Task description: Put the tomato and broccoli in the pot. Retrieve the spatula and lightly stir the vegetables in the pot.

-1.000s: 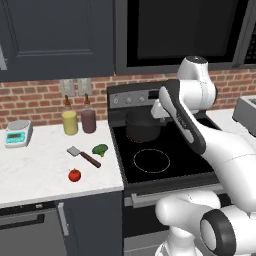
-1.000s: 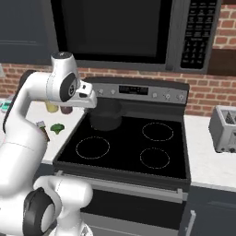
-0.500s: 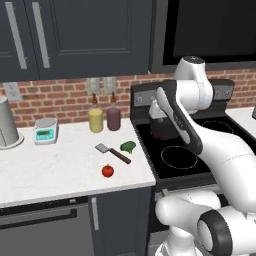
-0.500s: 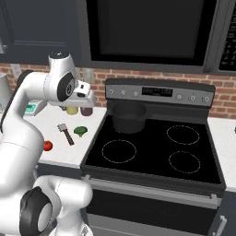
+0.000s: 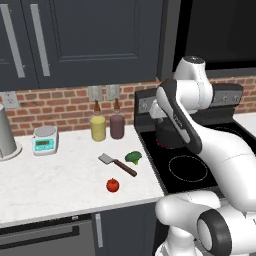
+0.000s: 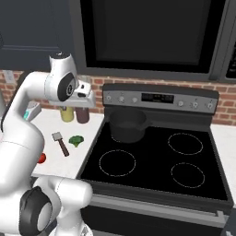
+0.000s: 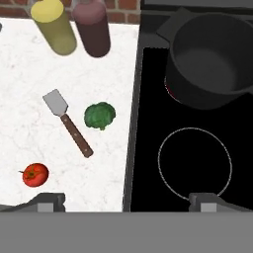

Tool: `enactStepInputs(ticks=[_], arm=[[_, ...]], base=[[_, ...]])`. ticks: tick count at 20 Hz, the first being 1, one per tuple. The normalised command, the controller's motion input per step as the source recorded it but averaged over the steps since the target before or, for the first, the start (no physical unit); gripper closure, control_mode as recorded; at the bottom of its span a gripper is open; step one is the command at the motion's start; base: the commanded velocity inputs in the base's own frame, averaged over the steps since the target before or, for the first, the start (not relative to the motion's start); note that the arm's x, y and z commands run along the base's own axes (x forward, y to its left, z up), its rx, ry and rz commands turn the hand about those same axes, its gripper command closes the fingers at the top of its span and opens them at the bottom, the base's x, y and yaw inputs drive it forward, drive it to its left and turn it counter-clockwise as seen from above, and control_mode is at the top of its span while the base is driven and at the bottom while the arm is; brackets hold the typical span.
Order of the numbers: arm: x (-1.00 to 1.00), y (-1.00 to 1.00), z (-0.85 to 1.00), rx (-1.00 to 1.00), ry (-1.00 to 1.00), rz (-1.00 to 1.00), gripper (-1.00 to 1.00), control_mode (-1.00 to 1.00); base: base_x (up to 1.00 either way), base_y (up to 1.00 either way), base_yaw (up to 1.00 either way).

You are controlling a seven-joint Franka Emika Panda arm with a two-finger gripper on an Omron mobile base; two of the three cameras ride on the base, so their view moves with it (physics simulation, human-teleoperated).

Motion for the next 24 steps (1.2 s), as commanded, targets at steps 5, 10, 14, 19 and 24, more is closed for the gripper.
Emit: enactStepInputs(ticks=[5,10,14,19,24], arm=[[0.0,0.0,0.0,0.0,0.0,0.0,-1.0,1.0],[0.02,0.49,-0.29,-0.01,0.05,0.0,-1.0,-1.0],[0.0,0.49,-0.67,0.0,0.18,0.0,-1.0,-1.0],[0.02,0.28,-0.7,0.0,0.14,-0.09,-1.0,-1.0],[0.28,0.18,-0.68,0.01,0.07,-0.2,-1.0,-1.0]], base=[[0.77,0.45,-0.05],[0.0,0.0,0.0],[0.0,0.0,0.0],[0.0,0.0,0.0],[0.0,0.0,0.0]])
